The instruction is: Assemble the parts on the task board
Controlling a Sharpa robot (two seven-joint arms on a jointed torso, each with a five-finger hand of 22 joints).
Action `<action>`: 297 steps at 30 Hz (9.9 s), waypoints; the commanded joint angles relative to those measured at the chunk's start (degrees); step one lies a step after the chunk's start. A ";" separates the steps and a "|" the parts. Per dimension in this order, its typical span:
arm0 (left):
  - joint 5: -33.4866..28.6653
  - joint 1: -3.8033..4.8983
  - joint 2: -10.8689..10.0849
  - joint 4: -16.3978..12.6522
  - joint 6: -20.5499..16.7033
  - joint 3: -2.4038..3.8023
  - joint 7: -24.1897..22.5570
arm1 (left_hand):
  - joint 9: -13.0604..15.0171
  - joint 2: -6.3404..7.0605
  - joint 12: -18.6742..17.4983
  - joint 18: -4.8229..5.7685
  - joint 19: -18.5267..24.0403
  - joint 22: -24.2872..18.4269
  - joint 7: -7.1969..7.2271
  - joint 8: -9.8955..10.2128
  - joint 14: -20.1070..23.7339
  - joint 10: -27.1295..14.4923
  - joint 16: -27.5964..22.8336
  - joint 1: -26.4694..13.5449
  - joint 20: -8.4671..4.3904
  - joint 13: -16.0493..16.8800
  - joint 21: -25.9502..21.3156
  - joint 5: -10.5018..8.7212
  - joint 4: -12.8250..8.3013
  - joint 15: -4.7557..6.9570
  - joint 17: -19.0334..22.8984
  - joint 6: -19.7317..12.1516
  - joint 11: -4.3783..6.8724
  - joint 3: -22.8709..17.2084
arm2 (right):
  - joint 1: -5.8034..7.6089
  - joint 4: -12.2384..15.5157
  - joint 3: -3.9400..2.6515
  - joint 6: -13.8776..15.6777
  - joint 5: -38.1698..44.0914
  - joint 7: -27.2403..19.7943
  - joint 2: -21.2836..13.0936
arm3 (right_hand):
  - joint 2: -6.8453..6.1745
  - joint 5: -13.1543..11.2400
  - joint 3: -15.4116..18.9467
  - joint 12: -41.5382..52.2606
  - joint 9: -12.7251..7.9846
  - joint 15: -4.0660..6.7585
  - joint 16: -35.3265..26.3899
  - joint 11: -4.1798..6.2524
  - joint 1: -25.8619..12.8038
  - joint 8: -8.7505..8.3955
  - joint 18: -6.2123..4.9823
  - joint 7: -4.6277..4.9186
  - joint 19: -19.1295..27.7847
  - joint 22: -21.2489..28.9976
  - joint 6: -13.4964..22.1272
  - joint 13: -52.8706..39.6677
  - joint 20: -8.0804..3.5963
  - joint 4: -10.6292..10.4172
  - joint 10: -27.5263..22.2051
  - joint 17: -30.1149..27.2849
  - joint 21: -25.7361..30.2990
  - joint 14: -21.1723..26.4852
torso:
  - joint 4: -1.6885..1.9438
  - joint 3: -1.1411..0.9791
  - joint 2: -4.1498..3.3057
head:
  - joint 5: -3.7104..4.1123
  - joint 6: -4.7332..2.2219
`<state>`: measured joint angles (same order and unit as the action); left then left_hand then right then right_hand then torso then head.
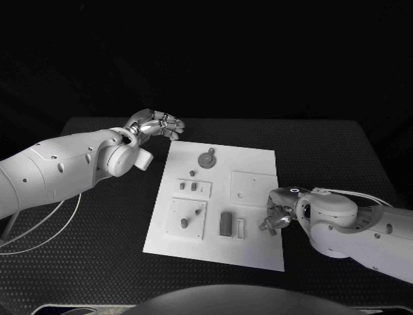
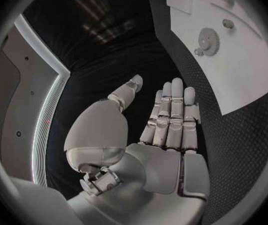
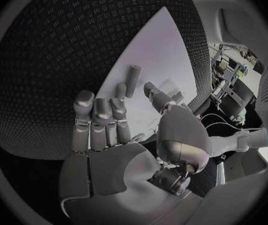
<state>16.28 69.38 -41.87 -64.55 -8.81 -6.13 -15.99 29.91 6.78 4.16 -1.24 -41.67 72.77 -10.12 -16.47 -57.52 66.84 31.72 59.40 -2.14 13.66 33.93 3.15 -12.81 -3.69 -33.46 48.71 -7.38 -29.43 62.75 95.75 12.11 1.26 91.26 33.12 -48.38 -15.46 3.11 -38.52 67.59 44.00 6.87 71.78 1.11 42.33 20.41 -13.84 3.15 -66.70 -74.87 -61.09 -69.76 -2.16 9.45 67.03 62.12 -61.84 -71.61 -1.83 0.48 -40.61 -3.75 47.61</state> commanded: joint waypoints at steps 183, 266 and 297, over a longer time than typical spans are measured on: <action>0.17 0.10 -0.42 -0.35 0.97 0.03 0.12 | -0.01 -0.08 -0.08 -1.15 0.05 0.65 0.06 -0.48 -0.09 -0.32 -0.85 -0.52 0.33 -0.17 -0.70 -0.24 0.46 -0.19 -0.94 -0.53 0.00 0.07 | -1.97 -2.98 0.44 15.06 -13.77 -27.99 1.39 | 7.48 0.04 -8.93 -2.37 -13.65 -1.40 -2.95 -1.70 15.08 -6.19 -1.16 3.80 1.11 -0.28 4.86 -1.03 0.80 4.75 -1.72 3.11 0.88 0.34 | 0.03 0.00 -0.02 | -0.18 0.54; 0.50 0.10 -0.49 -0.43 0.81 0.02 0.50 | -0.02 -0.12 -0.07 -1.15 0.09 0.91 0.06 -0.52 -0.14 -0.34 -1.14 -0.46 0.34 -0.20 -0.94 -0.25 0.67 -0.20 -1.33 -0.58 -0.01 0.03 | -3.98 -4.52 0.44 25.24 -7.71 -27.53 2.91 | 6.32 -0.21 -9.60 -0.14 -13.30 0.37 -2.99 0.39 14.94 -2.37 -1.16 1.57 -0.20 -0.26 -0.81 -1.93 0.36 5.82 1.44 3.29 0.50 -0.86 | -0.01 0.05 0.01 | -0.32 1.03; 0.56 0.11 -0.51 -0.44 0.96 0.02 0.62 | -0.02 -0.13 -0.06 -1.13 0.09 0.99 0.06 -0.55 -0.16 -0.33 -1.22 -0.54 0.36 -0.21 -0.99 -0.25 0.77 -0.21 -1.43 -0.57 -0.01 0.07 | -4.27 -5.72 0.45 22.85 -4.56 -23.74 3.66 | 0.28 -0.33 -0.74 -3.38 -13.68 0.08 -3.71 -0.12 15.22 -2.81 -1.16 2.14 0.81 0.02 1.51 -0.04 -0.21 5.82 -3.20 3.64 1.47 0.45 | 0.01 -0.02 -0.01 | -0.34 1.08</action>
<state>16.59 69.41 -42.47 -64.86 -8.45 -6.15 -15.01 29.91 6.55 4.16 -1.23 -41.67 73.70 -9.92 -16.68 -57.53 66.85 30.83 59.18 -2.14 13.53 33.27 3.15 -12.35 -3.69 -34.80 48.51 -7.38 -29.28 58.67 90.05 12.55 25.52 84.89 8.38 -44.83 -15.30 3.11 -39.58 64.33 30.28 6.87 68.29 0.92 56.96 17.61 -13.63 5.32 -66.33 -74.78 -59.80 -69.76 -2.41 15.20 64.19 65.70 -60.76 -71.62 -1.83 0.48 -40.61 -4.10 48.63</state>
